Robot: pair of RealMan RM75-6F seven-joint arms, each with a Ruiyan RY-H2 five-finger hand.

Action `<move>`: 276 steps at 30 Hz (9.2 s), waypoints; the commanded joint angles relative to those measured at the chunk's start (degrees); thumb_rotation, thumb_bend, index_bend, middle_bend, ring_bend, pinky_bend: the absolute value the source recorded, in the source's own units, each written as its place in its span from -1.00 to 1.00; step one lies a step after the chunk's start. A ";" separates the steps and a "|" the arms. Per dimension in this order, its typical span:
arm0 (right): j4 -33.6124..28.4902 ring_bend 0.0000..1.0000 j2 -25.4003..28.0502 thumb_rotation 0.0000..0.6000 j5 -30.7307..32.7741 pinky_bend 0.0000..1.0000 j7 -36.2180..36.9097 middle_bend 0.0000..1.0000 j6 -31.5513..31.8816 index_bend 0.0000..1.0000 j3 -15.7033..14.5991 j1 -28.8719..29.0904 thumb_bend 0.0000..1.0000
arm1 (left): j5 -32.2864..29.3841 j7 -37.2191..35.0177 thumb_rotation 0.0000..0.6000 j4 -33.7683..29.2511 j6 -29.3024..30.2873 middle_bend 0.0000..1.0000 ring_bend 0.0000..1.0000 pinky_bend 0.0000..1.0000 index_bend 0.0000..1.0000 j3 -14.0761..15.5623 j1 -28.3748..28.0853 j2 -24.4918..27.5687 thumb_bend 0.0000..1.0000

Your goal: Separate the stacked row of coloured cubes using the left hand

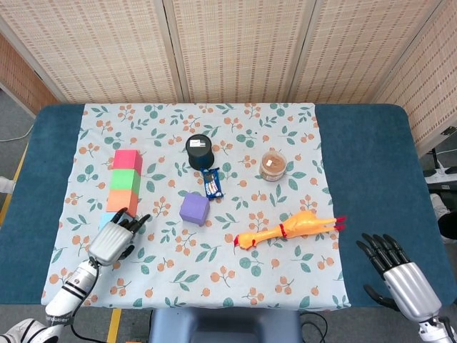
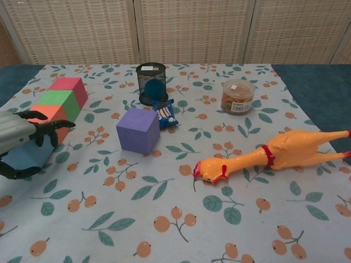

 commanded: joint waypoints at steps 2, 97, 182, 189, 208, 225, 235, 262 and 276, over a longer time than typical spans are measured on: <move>0.00 -1.00 0.11 1.00 -0.26 -1.00 0.14 -1.00 0.12 -1.00 -0.15 -0.04 -0.63 | 0.39 -0.19 1.00 -0.41 3.35 -0.33 -0.18 -0.69 -0.99 0.64 2.53 1.55 -0.30; 0.15 -1.00 -0.31 1.00 -0.39 -1.00 -1.38 -1.00 -0.69 -1.00 -0.33 -0.38 -0.63 | 6.98 -29.07 1.00 -11.02 5.49 -0.63 -0.69 -0.80 -1.00 -1.04 5.90 14.73 -0.23; -0.48 -1.00 -0.18 1.00 1.94 -1.00 -1.71 -1.00 -2.93 -1.00 0.21 0.36 -0.63 | -13.87 -19.21 1.00 9.92 -9.21 -1.00 -1.00 -0.85 -1.00 -11.15 -2.16 -2.68 -0.40; -0.50 -1.00 0.03 1.00 1.96 -1.00 -1.31 -1.00 -2.64 -1.00 0.26 0.33 -0.63 | -17.97 -13.92 1.00 12.05 -10.20 -1.00 -1.00 -0.77 -1.00 -12.47 -2.42 -5.02 -0.42; -0.60 -1.00 0.00 1.00 1.90 -1.00 -1.63 -1.00 -2.68 -1.00 0.17 0.28 -0.63 | -18.86 -13.46 1.00 16.04 -9.10 -0.66 -0.10 -0.59 -1.00 -13.48 -2.50 -7.42 -0.34; -0.70 -1.00 -0.16 1.00 1.58 -1.00 -2.22 -1.00 -2.37 -1.00 -0.04 -0.03 -0.63 | -16.68 -13.90 1.00 6.46 -4.75 -0.68 -0.24 -0.71 -1.00 -8.80 4.49 2.67 -0.35; -0.84 -1.00 -0.67 1.00 2.11 -1.00 -3.84 -1.00 -3.32 -1.00 0.12 0.07 -0.62 | -11.92 -22.35 1.00 2.22 -5.29 -0.95 -1.00 -0.84 -1.00 -7.53 4.48 6.48 -0.35; -1.18 -1.00 0.43 1.00 1.98 -1.00 -1.61 -1.00 -3.58 -1.00 -0.21 0.44 -0.62 | -19.75 -26.96 1.00 18.33 -18.37 -0.29 -0.50 -0.90 -0.88 -15.66 -6.16 -3.47 -0.15; -1.48 -1.00 0.43 1.00 2.38 -1.00 -1.48 -1.00 -4.11 -1.00 -0.24 0.54 -0.62 | -12.96 -25.32 1.00 7.89 -13.02 -0.28 -0.52 -0.89 -0.96 -13.60 -7.26 -2.79 -0.16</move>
